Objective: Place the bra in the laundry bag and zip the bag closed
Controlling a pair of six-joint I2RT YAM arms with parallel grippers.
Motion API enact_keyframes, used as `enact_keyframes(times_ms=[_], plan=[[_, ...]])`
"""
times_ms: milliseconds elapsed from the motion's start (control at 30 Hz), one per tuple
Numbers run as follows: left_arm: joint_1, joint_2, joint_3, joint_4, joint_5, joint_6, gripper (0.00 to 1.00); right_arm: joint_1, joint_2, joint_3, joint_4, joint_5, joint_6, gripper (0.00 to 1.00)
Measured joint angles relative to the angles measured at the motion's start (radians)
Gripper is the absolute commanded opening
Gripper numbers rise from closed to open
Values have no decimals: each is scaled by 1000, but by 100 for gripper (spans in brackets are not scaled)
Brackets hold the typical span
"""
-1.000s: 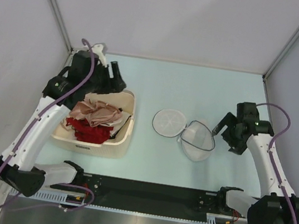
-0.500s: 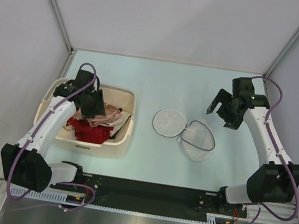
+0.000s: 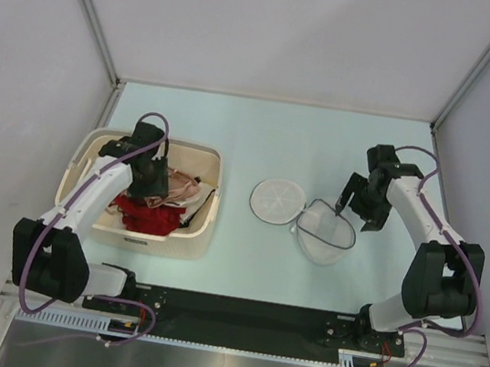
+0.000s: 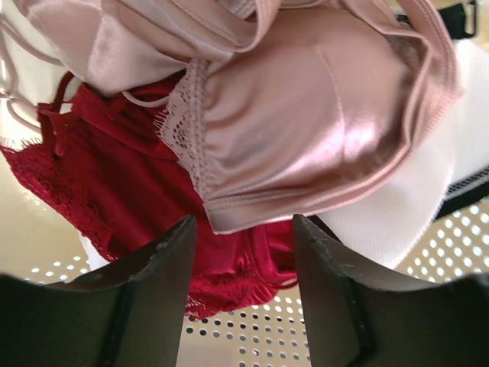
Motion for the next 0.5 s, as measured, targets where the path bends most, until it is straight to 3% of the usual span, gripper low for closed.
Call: enact_keyframes(times_ms=[200, 233, 333, 400, 467, 500], plan=[[0, 36, -2, 24, -29, 28, 56, -4, -35, -110, 6, -6, -26, 72], [0, 42, -2, 26, -31, 29, 54, -5, -45, -115, 10, -8, -33, 65], [0, 60, -2, 39, -35, 35, 48, -5, -69, -120, 29, -8, -47, 55], [1, 74, -2, 51, -35, 39, 39, -7, -74, -120, 44, -6, -50, 53], [1, 93, -2, 57, -35, 39, 33, -17, -74, -124, 59, 12, -47, 43], [1, 103, -2, 59, -35, 41, 31, -25, -74, -128, 62, 27, -45, 33]])
